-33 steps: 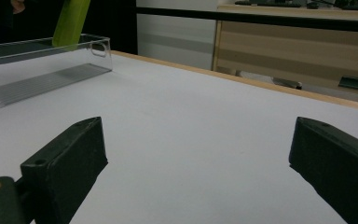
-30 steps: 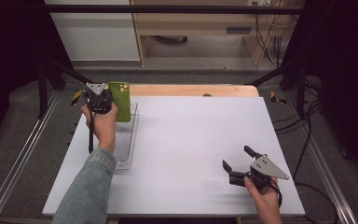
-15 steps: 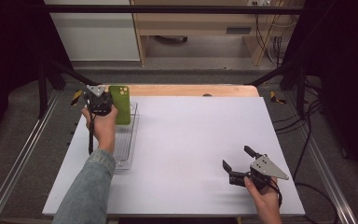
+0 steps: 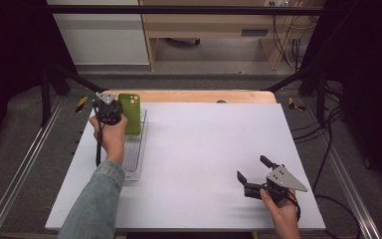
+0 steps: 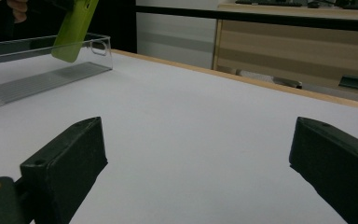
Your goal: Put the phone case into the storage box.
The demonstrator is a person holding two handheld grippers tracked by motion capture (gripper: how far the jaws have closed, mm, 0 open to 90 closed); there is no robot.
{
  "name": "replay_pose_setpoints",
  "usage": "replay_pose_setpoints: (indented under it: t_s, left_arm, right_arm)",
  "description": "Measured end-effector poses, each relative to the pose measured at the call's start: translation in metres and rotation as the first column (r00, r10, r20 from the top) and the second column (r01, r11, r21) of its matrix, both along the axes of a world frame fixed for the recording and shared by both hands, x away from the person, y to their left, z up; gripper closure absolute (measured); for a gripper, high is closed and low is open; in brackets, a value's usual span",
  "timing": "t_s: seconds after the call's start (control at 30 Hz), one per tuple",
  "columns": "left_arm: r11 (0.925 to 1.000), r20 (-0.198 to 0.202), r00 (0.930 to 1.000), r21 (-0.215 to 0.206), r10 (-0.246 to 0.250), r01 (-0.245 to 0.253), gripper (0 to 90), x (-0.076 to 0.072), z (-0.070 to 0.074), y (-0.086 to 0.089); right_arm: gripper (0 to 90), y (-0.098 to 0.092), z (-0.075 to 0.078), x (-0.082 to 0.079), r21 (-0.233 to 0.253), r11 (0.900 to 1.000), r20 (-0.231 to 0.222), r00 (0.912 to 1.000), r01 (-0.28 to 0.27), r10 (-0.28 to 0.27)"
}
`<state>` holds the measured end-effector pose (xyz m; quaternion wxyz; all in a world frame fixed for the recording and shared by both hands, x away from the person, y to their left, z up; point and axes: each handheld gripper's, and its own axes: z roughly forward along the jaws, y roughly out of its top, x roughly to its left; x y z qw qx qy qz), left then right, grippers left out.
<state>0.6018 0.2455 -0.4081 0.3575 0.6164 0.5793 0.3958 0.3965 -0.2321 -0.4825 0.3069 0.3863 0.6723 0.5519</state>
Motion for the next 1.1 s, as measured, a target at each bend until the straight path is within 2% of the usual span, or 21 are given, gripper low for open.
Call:
replay_pose_setpoints:
  t_s: [0.47, 0.57, 0.87, 1.1]
  left_arm:
    - [1.0, -0.03, 0.9996, 0.008, -0.001, 0.002, 87.4, -0.0005, -0.0026, -0.0005]
    - [0.9997, -0.04, 0.9992, 0.022, -0.008, 0.009, 87.4, -0.0003, -0.0036, -0.0008]
    - [0.9998, -0.048, 0.9987, 0.013, -0.016, 0.016, 87.4, 0.0002, -0.0073, -0.0052]
    - [1.0, -0.047, 0.9989, 0.002, 0.001, -0.001, 87.3, 0.0008, -0.0072, -0.0028]
  right_arm:
    - [3.9, -0.0008, 0.0006, -0.0004, 0.005, 1.0, 0.001, 1.0, 0.004, -0.004]
    - [3.9, -0.0011, 0.0008, -0.0006, 0.008, 1.0, 0.001, 1.0, 0.007, -0.007]
    - [3.9, -0.0009, 0.0007, -0.0006, 0.006, 1.0, 0.001, 1.0, 0.005, -0.005]
    - [3.9, -0.0022, 0.0012, -0.0007, 0.011, 1.0, 0.001, 1.0, 0.007, -0.007]
